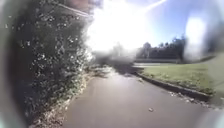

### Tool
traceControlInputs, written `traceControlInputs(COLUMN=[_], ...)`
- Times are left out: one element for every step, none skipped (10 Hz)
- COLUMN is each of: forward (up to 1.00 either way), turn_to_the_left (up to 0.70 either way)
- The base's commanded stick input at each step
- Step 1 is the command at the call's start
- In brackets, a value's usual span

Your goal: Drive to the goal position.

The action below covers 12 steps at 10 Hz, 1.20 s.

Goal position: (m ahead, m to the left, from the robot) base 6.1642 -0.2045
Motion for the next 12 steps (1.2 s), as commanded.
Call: traceControlInputs(forward=[0.7, 0.7, 0.7, 0.7, 0.7, 0.7, 0.7, 0.7, 0.7, 0.7, 0.7, 0.7], turn_to_the_left=[0.0, 0.0, 0.0, 0.0, 0.0, 0.0, 0.0, 0.0, 0.0, 0.0, 0.0, 0.0])
